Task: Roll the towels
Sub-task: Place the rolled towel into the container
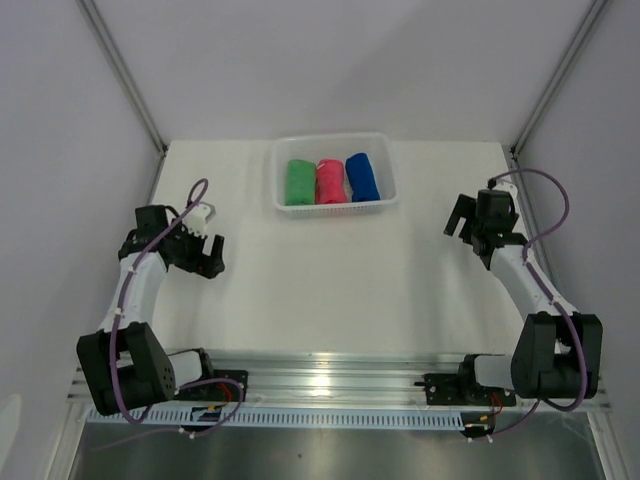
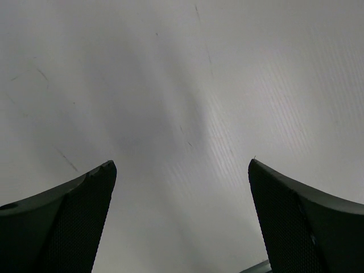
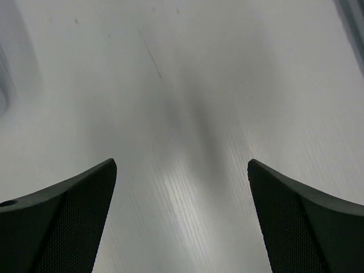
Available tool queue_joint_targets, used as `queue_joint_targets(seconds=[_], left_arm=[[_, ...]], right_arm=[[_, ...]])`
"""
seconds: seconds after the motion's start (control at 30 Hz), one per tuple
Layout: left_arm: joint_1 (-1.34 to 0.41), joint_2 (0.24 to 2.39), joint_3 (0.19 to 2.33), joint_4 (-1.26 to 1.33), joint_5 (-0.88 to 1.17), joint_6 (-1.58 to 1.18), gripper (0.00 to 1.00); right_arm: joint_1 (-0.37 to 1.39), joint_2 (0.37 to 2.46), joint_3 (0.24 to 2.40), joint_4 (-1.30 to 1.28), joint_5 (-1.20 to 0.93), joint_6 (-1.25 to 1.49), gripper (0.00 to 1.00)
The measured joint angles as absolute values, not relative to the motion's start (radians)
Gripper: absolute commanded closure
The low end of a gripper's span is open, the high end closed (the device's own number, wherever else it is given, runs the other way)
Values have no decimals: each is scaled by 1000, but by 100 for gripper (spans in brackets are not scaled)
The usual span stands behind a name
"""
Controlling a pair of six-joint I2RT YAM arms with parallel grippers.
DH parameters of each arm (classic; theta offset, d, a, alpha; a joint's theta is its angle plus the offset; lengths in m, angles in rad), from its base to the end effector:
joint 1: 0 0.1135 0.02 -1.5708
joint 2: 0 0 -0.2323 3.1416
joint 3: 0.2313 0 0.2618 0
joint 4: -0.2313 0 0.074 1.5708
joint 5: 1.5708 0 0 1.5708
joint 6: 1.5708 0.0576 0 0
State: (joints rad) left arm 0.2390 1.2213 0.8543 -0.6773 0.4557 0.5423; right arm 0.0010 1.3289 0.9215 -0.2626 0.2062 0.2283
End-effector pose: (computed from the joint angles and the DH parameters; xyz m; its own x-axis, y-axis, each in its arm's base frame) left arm 0.2615 0.0376 0.1876 -0.7183 0.3020 -0.6268 0.4355 0.8977 -0.0665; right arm 0.3243 -0.0115 0.2122 -0.5688 0.2210 -0.7923 0.2959 0.9537 0.0536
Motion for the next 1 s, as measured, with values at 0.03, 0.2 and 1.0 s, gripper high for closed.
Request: queue_joint_targets(seconds=[0.03, 0.2, 1.0], left_arm=[[245, 1213, 842, -657, 445, 530, 1], [267, 1196, 775, -583, 415, 488, 1], [285, 1197, 709, -519, 384, 470, 1]], right_arm=[[3, 1309, 877, -258, 210, 242, 1], [7, 1239, 734, -225, 212, 279, 1], [79, 1929, 1217, 76, 5, 391, 6]])
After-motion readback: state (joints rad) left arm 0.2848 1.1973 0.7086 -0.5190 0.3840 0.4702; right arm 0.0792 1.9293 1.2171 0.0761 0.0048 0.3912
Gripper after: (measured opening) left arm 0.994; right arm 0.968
